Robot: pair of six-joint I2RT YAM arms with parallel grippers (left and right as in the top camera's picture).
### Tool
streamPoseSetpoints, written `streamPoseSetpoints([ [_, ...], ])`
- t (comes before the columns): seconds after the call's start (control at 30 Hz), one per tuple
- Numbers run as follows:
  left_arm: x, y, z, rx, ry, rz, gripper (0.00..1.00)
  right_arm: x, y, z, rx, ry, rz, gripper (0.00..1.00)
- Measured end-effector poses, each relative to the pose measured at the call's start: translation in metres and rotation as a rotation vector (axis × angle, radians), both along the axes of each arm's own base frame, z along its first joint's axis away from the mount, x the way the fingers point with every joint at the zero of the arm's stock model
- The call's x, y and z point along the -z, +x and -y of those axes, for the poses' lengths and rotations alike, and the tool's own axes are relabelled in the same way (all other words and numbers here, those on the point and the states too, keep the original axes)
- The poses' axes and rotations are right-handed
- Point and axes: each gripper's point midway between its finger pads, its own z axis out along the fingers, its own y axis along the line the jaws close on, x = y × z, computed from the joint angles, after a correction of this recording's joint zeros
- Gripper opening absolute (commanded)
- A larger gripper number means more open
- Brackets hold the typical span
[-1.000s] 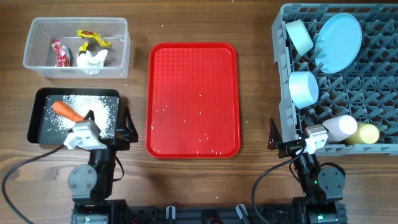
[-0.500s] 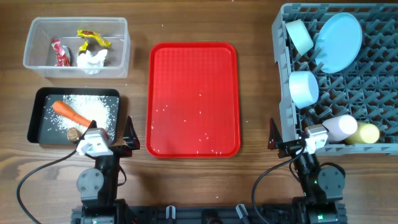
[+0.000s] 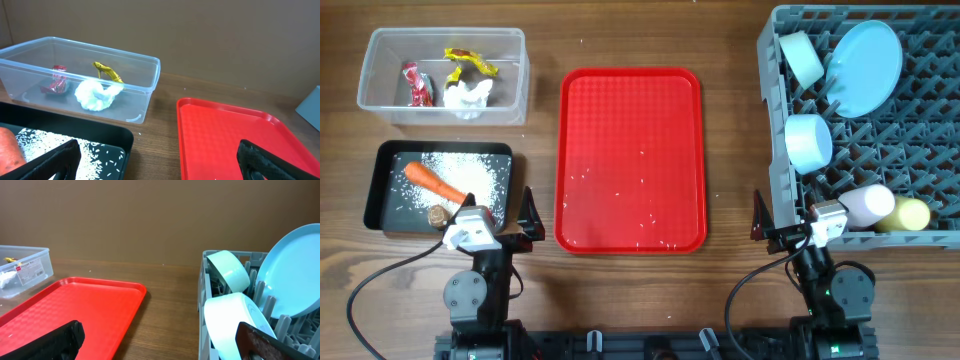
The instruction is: Sort waste into correct bins and load items into the dishwasher rack
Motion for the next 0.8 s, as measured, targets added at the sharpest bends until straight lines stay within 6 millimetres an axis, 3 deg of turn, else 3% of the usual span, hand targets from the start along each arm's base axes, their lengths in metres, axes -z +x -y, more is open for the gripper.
streamPoseSetpoints([
  [0.8,0.0,0.0,0.0,0.0,0.0,0.0,1.0,0.0,0.0,0.0,0.0,0.0,0.0,1.0],
])
